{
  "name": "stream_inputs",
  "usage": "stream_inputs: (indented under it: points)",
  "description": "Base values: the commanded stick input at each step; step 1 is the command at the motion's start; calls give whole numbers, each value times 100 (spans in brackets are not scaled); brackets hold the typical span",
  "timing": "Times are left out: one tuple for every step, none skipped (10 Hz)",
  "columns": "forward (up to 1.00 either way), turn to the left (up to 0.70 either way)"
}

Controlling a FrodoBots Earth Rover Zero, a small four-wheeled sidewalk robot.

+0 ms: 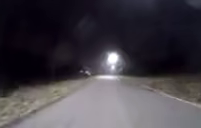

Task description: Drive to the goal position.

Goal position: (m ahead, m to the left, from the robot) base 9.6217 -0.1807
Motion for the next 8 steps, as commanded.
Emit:
stream_inputs:
  points:
    - [100,0]
    - [100,0]
    - [100,0]
    - [100,0]
    - [100,0]
    - [100,0]
    - [100,0]
    - [100,0]
